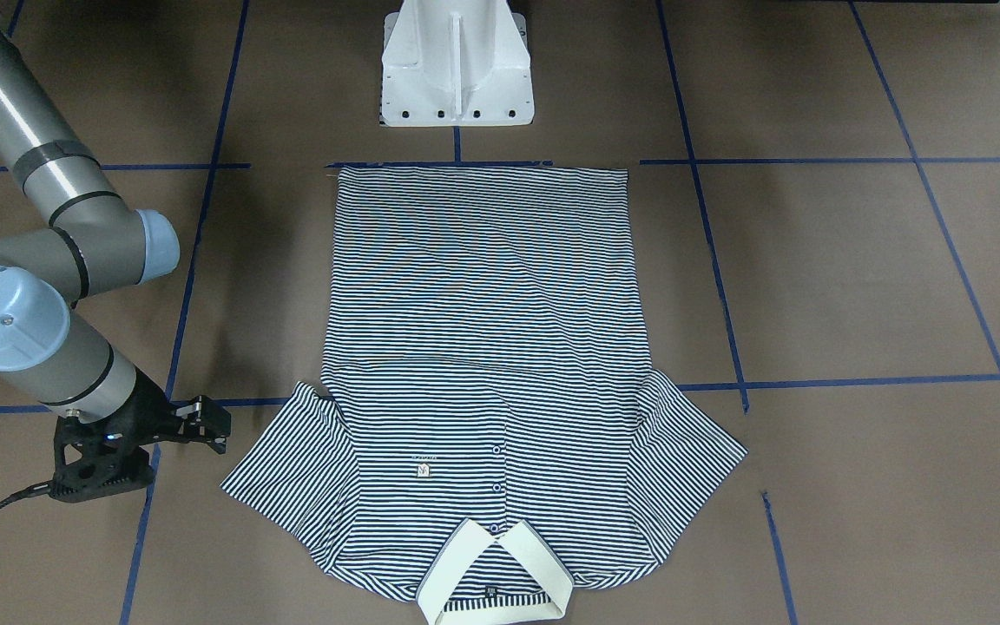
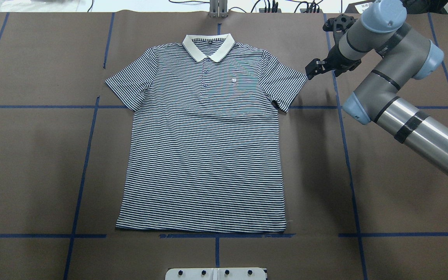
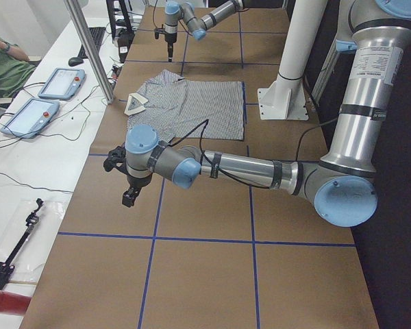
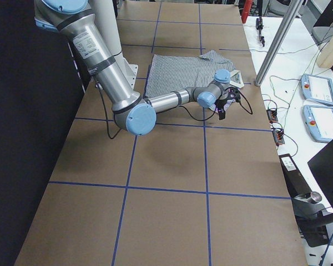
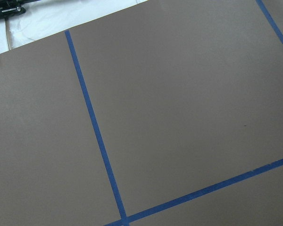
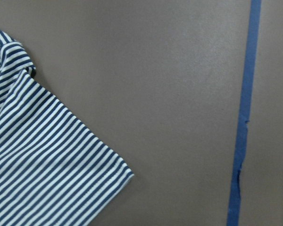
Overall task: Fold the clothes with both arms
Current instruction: 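Move the right gripper toward the sleeve nearest it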
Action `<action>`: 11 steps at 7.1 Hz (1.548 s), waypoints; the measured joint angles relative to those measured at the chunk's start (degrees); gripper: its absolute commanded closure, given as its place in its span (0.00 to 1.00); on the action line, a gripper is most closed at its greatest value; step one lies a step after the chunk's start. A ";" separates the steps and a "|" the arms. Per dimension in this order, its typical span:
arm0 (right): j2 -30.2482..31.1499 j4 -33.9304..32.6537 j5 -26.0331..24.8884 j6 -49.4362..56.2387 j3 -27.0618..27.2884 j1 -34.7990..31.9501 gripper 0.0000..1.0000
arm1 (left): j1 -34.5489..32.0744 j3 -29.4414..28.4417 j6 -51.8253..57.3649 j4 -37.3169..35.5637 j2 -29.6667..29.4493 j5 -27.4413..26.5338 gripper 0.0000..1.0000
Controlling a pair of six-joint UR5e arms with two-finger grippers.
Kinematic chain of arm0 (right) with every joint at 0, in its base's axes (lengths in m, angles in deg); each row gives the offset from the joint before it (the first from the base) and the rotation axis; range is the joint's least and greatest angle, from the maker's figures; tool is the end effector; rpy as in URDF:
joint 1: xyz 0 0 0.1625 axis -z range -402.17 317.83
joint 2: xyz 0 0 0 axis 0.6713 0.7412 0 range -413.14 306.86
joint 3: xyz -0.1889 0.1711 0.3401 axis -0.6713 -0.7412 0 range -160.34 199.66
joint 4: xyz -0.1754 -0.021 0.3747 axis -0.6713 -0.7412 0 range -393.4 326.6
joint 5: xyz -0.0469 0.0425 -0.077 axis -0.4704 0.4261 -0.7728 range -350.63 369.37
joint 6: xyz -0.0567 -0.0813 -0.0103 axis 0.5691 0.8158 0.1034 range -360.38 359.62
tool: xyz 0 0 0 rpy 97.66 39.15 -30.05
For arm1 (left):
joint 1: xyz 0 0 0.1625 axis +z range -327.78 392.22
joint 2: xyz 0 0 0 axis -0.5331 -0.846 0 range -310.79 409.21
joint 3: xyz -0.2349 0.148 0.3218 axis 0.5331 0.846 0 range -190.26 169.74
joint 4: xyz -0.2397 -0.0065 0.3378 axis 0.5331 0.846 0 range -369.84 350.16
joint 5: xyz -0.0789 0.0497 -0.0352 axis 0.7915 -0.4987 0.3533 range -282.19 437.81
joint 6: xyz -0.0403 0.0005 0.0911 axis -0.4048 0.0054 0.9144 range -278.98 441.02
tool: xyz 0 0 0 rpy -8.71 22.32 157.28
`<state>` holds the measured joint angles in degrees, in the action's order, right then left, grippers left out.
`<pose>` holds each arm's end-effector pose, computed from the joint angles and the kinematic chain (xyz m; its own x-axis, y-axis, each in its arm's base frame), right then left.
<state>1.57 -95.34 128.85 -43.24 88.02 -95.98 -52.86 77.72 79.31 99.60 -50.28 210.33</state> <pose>-0.3800 -0.6621 0.4154 0.6731 -0.1608 0.7219 -0.0233 0.9710 0.2380 -0.0159 -0.5846 0.5511 0.7100 0.3413 -0.6159 -0.0553 0.8990 0.4344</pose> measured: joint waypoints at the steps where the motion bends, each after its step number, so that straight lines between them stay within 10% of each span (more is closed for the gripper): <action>1: -2.06 0.17 -0.63 -0.02 -2.21 0.50 0.01 | 0.00 0.00 0.03 0.04 0.00 0.01 0.00; 7: -6.68 0.27 -2.79 0.04 -10.18 2.55 0.17 | 0.00 -0.11 0.16 0.07 0.00 0.01 0.00; 9: -6.78 0.28 -2.83 0.05 -10.48 2.70 0.83 | 0.00 -0.13 0.13 0.07 -0.02 0.01 0.00; 11: -7.04 0.22 -2.72 0.23 -10.56 2.74 1.00 | 0.00 -0.41 0.17 0.07 -0.22 0.01 0.00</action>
<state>-5.47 -95.11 126.14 -43.01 77.46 -93.24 -52.86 77.32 79.48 99.67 -50.50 210.35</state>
